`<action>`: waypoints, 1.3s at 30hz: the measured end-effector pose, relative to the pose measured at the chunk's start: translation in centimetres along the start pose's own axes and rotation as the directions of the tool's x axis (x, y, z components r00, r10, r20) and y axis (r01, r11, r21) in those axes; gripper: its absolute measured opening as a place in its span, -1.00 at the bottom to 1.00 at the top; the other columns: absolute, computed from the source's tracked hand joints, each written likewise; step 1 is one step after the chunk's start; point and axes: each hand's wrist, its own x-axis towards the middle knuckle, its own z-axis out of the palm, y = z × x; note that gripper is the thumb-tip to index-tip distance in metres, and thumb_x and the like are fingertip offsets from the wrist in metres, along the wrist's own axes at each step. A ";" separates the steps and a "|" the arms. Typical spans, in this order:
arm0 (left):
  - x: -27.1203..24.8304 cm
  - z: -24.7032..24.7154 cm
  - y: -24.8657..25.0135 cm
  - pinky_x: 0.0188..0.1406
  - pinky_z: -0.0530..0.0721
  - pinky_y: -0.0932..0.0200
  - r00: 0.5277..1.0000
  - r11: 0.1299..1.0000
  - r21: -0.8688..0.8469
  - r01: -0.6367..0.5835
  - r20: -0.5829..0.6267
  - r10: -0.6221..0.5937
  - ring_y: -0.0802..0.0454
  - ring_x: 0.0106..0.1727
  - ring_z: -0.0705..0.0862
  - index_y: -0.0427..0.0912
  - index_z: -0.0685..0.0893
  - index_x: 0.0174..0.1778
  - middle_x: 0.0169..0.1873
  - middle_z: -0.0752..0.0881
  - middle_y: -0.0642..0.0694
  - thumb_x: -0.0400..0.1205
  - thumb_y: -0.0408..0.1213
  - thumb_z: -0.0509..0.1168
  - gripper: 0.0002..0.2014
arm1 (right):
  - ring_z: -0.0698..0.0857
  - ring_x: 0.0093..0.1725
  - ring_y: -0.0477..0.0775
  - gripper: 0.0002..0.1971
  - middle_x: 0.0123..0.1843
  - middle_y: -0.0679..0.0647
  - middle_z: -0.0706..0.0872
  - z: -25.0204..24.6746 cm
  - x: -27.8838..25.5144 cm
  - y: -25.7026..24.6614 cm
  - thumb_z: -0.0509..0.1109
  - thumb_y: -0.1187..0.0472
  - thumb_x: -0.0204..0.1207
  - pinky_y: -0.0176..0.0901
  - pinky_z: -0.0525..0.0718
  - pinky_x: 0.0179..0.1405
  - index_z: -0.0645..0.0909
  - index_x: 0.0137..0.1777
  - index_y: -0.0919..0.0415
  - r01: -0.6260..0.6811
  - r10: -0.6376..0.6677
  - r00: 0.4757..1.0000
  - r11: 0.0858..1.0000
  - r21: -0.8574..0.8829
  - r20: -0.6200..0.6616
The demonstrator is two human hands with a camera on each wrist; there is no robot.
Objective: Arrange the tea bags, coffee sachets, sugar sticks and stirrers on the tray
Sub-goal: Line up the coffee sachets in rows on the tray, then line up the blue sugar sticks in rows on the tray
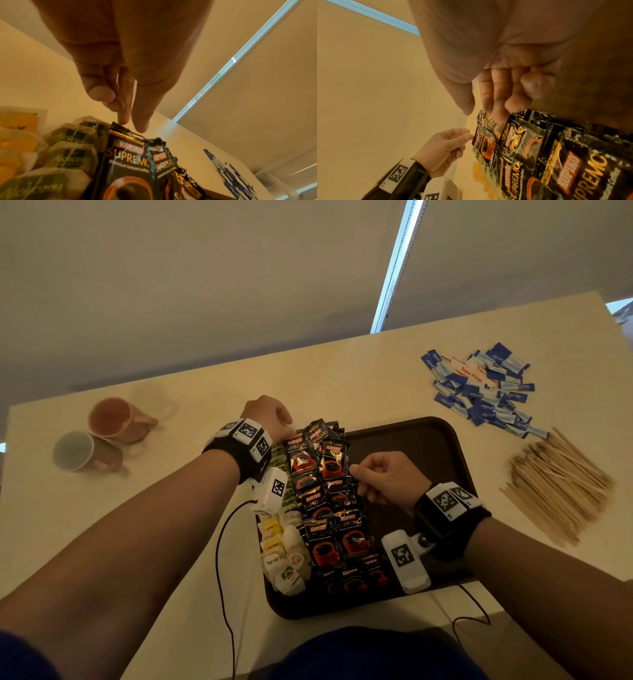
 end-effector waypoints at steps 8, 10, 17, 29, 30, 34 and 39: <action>-4.3 0.1 -1.4 -0.18 0.62 0.17 0.996 0.951 -0.299 -0.083 -0.068 0.066 0.08 -0.20 0.74 -0.07 0.79 -0.08 -0.17 0.79 0.01 0.63 -0.25 0.45 -0.98 | 0.68 -0.43 -0.13 -0.78 -0.30 0.05 0.81 -0.1 -0.4 0.5 0.42 0.01 0.62 -0.28 0.61 -0.36 0.68 -0.09 0.17 -0.008 0.003 1.000 0.980 -0.197 -0.026; -6.5 0.8 -2.0 -0.21 0.67 0.12 0.995 0.918 -0.388 -0.078 0.032 0.099 0.07 -0.24 0.77 -0.02 0.76 -0.09 -0.18 0.80 -0.02 0.65 -0.26 0.44 -0.97 | 0.71 -0.39 -0.11 -0.76 -0.30 0.06 0.82 0.1 -1.1 0.7 0.42 -0.01 0.61 -0.19 0.68 -0.27 0.69 -0.09 0.18 -0.011 0.003 1.000 0.966 -0.257 -0.030; -13.0 4.3 -3.1 -0.26 0.69 0.19 0.963 0.852 -0.521 -0.047 0.204 0.178 0.14 -0.22 0.78 0.03 0.73 -0.02 -0.03 0.82 -0.07 0.68 -0.26 0.40 -0.93 | 0.76 -0.28 -0.01 -0.79 -0.30 0.02 0.81 0.9 -4.8 1.9 0.44 -0.01 0.60 -0.02 0.75 -0.07 0.68 -0.09 0.14 -0.050 0.000 0.987 0.951 -0.305 -0.161; -15.3 6.1 2.5 -0.16 0.78 0.09 0.971 0.822 -0.557 -0.122 0.106 0.216 0.02 -0.17 0.80 -0.01 0.76 0.01 -0.15 0.83 -0.05 0.67 -0.27 0.40 -0.92 | 0.76 -0.32 -0.09 -0.83 -0.25 0.02 0.82 -0.5 -7.2 4.3 0.41 0.04 0.63 -0.26 0.62 -0.30 0.68 -0.02 0.14 -0.082 0.045 0.984 0.972 -0.219 -0.170; -15.1 6.3 3.7 -0.12 0.79 0.07 0.969 0.832 -0.539 -0.135 0.104 0.225 0.01 -0.16 0.80 0.00 0.75 0.00 -0.16 0.83 -0.06 0.68 -0.27 0.40 -0.93 | 0.75 -0.34 -0.11 -0.84 -0.26 0.01 0.82 -1.2 -6.8 4.5 0.42 0.04 0.63 -0.29 0.59 -0.34 0.68 -0.03 0.13 -0.076 0.040 0.985 0.974 -0.212 -0.169; -12.6 7.6 10.0 -0.17 0.77 0.14 0.958 0.851 -0.501 -0.157 0.131 0.253 0.05 -0.15 0.80 0.02 0.73 -0.02 -0.09 0.82 -0.07 0.69 -0.28 0.37 -0.91 | 0.74 -0.37 -0.09 -0.82 -0.29 0.02 0.82 -5.4 -4.8 5.2 0.42 0.03 0.62 -0.29 0.58 -0.40 0.69 -0.06 0.14 -0.028 -0.001 0.987 0.983 -0.181 -0.160; -8.0 10.6 18.4 -0.31 0.72 0.21 0.981 0.871 -0.483 -0.096 0.103 0.165 0.09 -0.24 0.76 -0.04 0.75 -0.04 -0.12 0.82 -0.08 0.69 -0.32 0.37 -0.91 | 0.73 -0.40 -0.07 -0.81 -0.31 0.04 0.82 -13.0 -2.3 5.6 0.42 0.04 0.62 -0.23 0.65 -0.38 0.70 -0.08 0.16 0.023 -0.053 0.985 0.983 -0.182 -0.163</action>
